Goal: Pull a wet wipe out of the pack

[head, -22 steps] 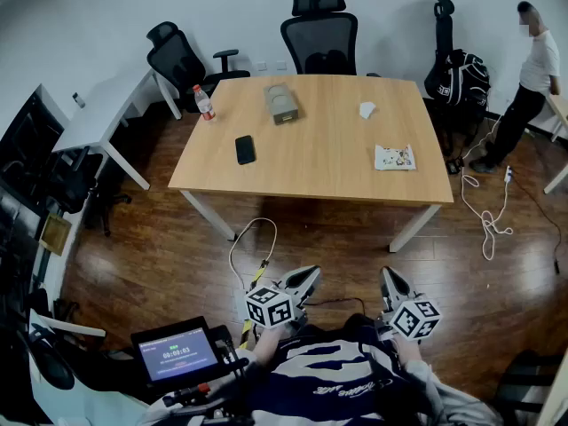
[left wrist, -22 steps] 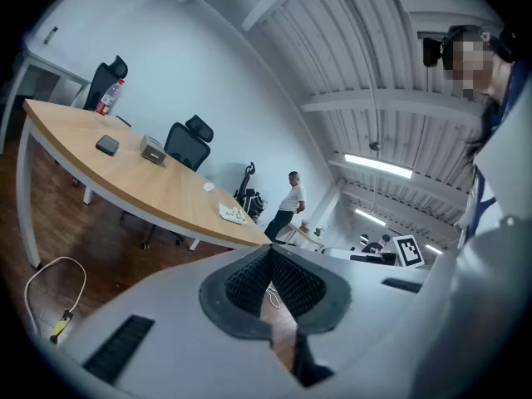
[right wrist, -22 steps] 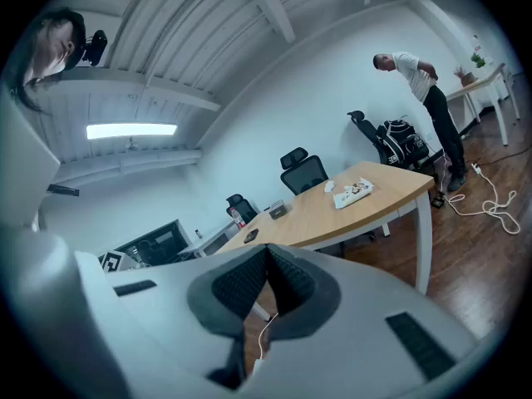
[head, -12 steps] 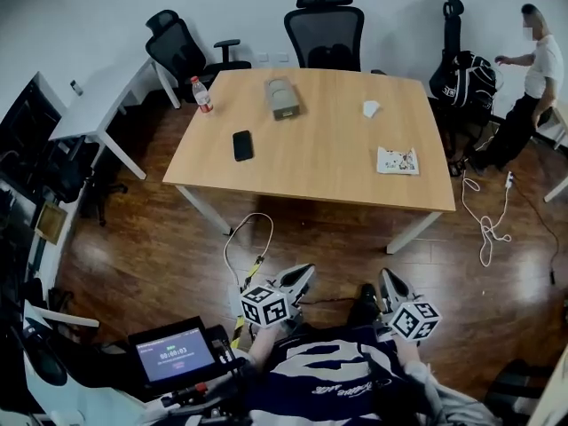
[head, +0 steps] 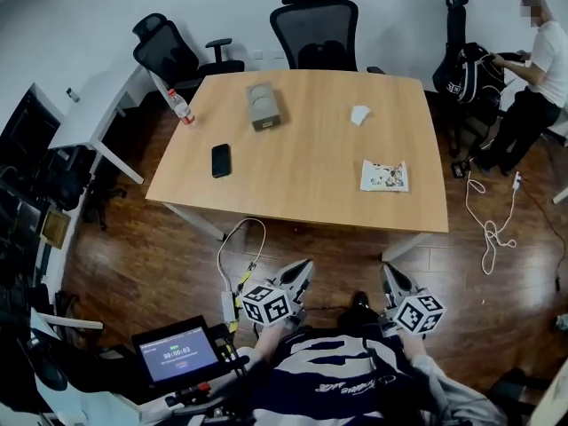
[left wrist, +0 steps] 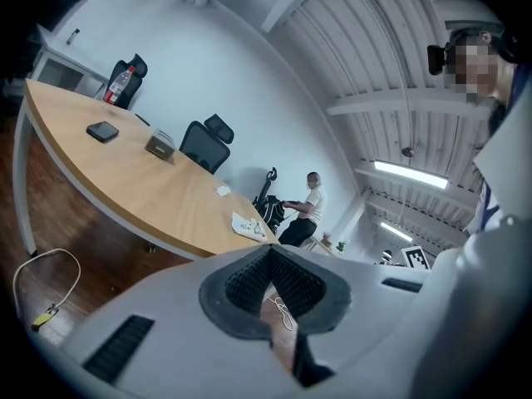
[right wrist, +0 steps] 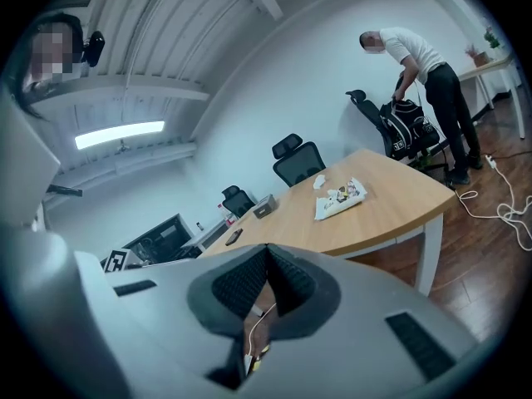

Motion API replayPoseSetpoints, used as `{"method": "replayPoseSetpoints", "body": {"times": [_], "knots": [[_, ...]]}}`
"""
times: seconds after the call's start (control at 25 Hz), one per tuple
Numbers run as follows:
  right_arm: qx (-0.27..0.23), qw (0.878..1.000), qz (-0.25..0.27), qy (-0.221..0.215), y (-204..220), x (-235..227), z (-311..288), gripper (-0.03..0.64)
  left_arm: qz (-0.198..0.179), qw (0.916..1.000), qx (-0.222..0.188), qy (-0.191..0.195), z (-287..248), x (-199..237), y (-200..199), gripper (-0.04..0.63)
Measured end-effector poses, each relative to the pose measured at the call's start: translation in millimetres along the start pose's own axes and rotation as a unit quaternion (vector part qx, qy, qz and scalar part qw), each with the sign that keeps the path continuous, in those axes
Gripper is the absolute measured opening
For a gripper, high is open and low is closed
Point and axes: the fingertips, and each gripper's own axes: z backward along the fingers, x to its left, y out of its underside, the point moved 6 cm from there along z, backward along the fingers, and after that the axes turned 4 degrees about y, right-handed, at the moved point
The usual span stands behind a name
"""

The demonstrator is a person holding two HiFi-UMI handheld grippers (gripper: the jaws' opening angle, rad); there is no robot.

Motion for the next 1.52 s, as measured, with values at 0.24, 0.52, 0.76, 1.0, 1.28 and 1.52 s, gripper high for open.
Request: {"method": "replayPoseSetpoints", "body": {"times": [0.24,0.52,0.76,1.0,1.28,1.52], "knots": [[0.003,1.0,-0.009,0.014,-51.6,-84.7,0.9,-0.011,0.003,0.9992,0.029,0.027,-107.0,-24.5,6.6,0.002],[0.003,1.0,-0.018,0.009,-89.4,-157.1,-7.4,-0.011,-0.011,0.9991,0.034,0.02,-188.7,-38.1,0.2,0.002],[0.016,1.0,-0.016,-0.007,-98.6,-179.6,-29.4,-0.011,-0.019,0.9977,0.064,0.014,-208.7,-43.3,4.2,0.002],[0.021,0.999,-0.02,-0.023,-95.6,-172.9,-54.9,-0.005,-0.016,0.9981,0.059,-0.002,-209.6,-20.6,-11.0,0.002],[0.007,1.0,-0.019,0.011,-112.2,-176.3,-87.2,-0.005,-0.021,0.9955,0.084,0.039,-248.1,19.3,-42.4,0.002],[-0.019,0.997,-0.035,0.064,-133.4,-167.1,-130.8,-0.005,-0.066,0.9851,0.137,0.08,-283.8,60.1,-80.4,0.002]]}}
